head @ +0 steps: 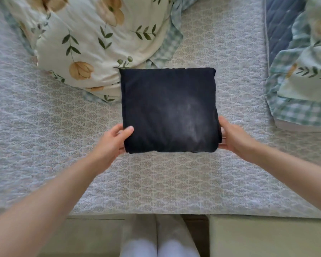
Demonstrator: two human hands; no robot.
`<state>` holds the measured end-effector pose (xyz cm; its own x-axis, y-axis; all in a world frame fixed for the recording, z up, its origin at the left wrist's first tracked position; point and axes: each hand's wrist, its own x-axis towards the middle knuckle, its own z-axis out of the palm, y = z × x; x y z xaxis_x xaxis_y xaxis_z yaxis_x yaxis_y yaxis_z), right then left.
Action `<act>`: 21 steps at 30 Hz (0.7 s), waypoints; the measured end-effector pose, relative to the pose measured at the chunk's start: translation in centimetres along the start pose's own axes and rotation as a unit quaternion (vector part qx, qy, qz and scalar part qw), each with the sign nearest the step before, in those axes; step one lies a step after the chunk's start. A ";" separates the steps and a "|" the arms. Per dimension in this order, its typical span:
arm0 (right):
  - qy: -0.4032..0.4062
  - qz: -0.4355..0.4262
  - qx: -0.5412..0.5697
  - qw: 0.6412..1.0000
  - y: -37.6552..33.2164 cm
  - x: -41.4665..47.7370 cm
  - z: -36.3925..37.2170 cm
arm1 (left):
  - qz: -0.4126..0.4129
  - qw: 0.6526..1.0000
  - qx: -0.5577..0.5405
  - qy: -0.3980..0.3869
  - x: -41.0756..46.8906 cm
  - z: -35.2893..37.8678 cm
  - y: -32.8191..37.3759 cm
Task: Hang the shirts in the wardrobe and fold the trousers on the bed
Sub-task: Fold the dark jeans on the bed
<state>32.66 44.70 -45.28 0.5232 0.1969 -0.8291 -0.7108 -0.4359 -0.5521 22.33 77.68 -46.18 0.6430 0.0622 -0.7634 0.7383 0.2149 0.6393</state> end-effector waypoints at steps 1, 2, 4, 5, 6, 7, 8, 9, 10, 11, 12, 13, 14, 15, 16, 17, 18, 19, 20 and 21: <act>0.000 -0.008 -0.011 1.000 0.0 0.0 0.5 | 0.009 0.999 0.025 0.025 0.0 0.3 -0.5; 0.011 -0.015 -0.028 0.999 0.1 -0.1 1.0 | 0.021 0.998 0.049 0.038 -0.2 0.6 -0.9; 0.050 -0.042 -0.075 0.995 0.4 -0.3 1.7 | 0.055 0.994 0.072 0.064 -0.9 1.5 -1.2; 0.073 -0.061 -0.095 0.991 0.6 -0.3 1.9 | 0.072 0.991 0.071 0.083 -1.0 1.7 -1.5; 0.087 -0.078 -0.105 0.988 0.7 -0.4 2.0 | 0.089 0.989 0.068 0.101 -1.2 1.9 -1.6; 0.090 -0.094 -0.101 0.986 0.7 -0.5 2.0 | 0.108 0.985 0.068 0.112 -1.3 2.1 -1.7; 0.090 -0.104 -0.090 0.986 0.8 -0.5 1.9 | 0.123 0.982 0.073 0.120 -1.5 2.4 -1.7; 0.090 -0.109 -0.079 0.987 1.0 -0.6 1.8 | 0.133 0.980 0.082 0.123 -1.5 2.6 -1.9; 0.091 -0.110 -0.076 0.987 1.2 -0.7 1.8 | 0.133 0.979 0.091 0.126 -1.5 2.7 -2.1; 0.089 -0.106 -0.075 0.988 1.6 -0.7 1.9 | 0.127 0.979 0.100 0.127 -1.5 2.9 -2.5; 0.085 -0.096 -0.077 0.989 2.0 -0.6 2.0 | 0.114 0.979 0.109 0.127 -1.6 3.1 -2.9; 0.083 -0.083 -0.076 0.990 2.4 -0.6 2.1 | 0.099 0.981 0.113 0.126 -1.5 3.2 -3.3; 0.082 -0.069 -0.077 0.991 2.7 -0.6 2.2 | 0.083 0.982 0.111 0.127 -1.6 3.2 -3.6; 0.084 -0.058 -0.083 0.991 2.8 -0.6 2.1 | 0.068 0.983 0.110 0.132 -1.4 3.0 -4.0; 0.088 -0.049 -0.094 0.991 2.7 -0.5 1.9 | 0.056 0.981 0.119 0.139 -1.3 2.6 -4.3; 0.091 -0.039 -0.102 0.990 2.5 -0.6 1.7 | 0.049 0.978 0.137 0.148 -1.1 2.2 -4.5; 0.094 -0.027 -0.102 0.990 2.3 -0.5 1.4 | 0.041 0.974 0.156 0.156 -1.0 1.8 -4.5; 0.097 -0.014 -0.091 0.991 2.1 -0.5 1.1 | 0.038 0.973 0.164 0.160 -0.9 1.6 -4.5; 0.096 0.003 -0.068 0.993 1.8 -0.4 0.9 | 0.036 0.973 0.158 0.165 -0.8 1.6 -4.2; 0.093 0.018 -0.037 0.995 1.4 -0.3 0.8 | 0.035 0.974 0.142 0.170 -0.6 1.7 -3.8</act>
<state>31.12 44.74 -45.90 0.5801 0.0175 -0.8143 -0.6978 -0.5050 -0.5080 19.43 75.17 -48.00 0.6248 0.3977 -0.6719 0.7523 -0.0764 0.6544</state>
